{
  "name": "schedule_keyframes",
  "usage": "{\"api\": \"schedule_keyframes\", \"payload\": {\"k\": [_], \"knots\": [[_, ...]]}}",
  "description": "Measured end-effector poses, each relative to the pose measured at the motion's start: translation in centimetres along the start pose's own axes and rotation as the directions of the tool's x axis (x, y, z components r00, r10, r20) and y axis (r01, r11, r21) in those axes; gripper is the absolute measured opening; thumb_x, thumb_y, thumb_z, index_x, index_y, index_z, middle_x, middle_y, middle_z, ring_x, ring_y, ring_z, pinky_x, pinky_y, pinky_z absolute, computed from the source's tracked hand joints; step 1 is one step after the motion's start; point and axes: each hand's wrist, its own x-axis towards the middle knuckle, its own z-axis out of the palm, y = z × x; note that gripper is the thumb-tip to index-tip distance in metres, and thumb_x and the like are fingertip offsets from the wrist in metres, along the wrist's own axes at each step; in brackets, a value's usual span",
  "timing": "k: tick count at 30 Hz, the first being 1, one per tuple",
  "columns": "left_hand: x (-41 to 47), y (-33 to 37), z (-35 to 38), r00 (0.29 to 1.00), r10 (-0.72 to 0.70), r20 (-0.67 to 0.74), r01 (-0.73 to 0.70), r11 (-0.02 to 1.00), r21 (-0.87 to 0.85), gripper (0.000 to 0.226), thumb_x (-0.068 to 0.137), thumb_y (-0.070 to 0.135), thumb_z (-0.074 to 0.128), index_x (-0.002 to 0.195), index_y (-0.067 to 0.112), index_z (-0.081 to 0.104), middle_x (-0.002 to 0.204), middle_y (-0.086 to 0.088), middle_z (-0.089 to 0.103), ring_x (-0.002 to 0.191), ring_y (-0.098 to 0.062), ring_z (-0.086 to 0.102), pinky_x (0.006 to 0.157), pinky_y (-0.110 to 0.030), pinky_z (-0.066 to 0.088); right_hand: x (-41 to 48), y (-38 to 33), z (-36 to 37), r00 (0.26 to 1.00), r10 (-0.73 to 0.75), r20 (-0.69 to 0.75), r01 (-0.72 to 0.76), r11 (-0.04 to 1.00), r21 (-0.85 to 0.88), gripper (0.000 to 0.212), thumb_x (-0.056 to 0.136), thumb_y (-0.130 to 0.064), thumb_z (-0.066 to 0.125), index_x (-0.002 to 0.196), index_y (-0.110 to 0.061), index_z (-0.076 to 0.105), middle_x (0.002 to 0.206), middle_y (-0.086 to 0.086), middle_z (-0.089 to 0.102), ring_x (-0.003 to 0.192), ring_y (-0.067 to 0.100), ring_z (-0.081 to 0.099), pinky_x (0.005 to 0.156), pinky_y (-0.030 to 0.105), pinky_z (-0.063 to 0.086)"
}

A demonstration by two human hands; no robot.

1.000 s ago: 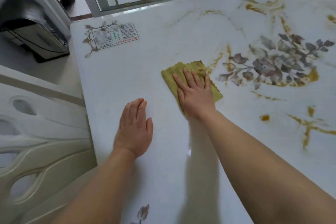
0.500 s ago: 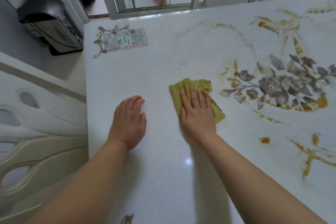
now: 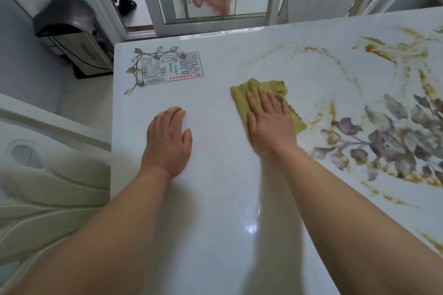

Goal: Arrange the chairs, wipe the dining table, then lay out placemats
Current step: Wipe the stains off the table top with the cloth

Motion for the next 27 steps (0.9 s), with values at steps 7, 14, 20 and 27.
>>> {"api": "schedule_keyframes", "payload": {"k": [7, 14, 20, 27], "knots": [[0.4, 0.3, -0.1, 0.994, -0.110, -0.018, 0.109, 0.993, -0.044, 0.055, 0.089, 0.027, 0.041, 0.138, 0.001, 0.040, 0.144, -0.013, 0.038, 0.134, -0.030, 0.030, 0.115, -0.039, 0.021, 1.3, -1.9, 0.3, 0.977, 0.212, 0.028, -0.213, 0.977, 0.010, 0.056, 0.101, -0.035, 0.016, 0.153, -0.025, -0.001, 0.160, 0.003, -0.010, 0.147, 0.023, -0.008, 0.118, 0.045, -0.007], [0.7, 0.3, 0.1, 0.995, -0.097, -0.024, 0.098, 0.995, 0.029, 0.068, 0.086, 0.038, 0.022, 0.139, -0.001, 0.041, 0.145, -0.017, 0.039, 0.135, -0.032, 0.032, 0.116, -0.040, 0.020, 3.5, -4.2, 0.0, 0.991, -0.125, 0.056, 0.125, 0.992, -0.005, 0.054, 0.101, -0.038, 0.016, 0.153, -0.029, 0.000, 0.160, -0.002, -0.008, 0.147, 0.019, -0.008, 0.119, 0.042, -0.006], [0.5, 0.4, 0.0, 0.995, -0.093, -0.032, 0.093, 0.996, 0.009, 0.064, 0.088, 0.035, 0.026, 0.139, 0.000, 0.042, 0.145, -0.016, 0.041, 0.135, -0.031, 0.033, 0.116, -0.040, 0.020, 7.1, 0.2, -1.0, 0.987, 0.162, 0.002, -0.162, 0.987, 0.018, 0.055, 0.101, -0.036, 0.017, 0.153, -0.027, 0.003, 0.161, 0.000, -0.003, 0.147, 0.020, -0.002, 0.119, 0.041, -0.002], [0.7, 0.5, 0.3, 0.996, -0.082, -0.042, 0.083, 0.996, 0.022, 0.060, 0.086, 0.031, 0.030, 0.133, -0.003, 0.048, 0.138, -0.021, 0.047, 0.128, -0.037, 0.040, 0.112, -0.045, 0.027, 6.9, -3.0, -0.3, 0.999, 0.038, 0.001, -0.038, 0.999, 0.001, 0.055, 0.101, -0.034, 0.018, 0.153, -0.025, 0.004, 0.161, 0.002, -0.005, 0.147, 0.021, -0.005, 0.118, 0.040, -0.006]]}}
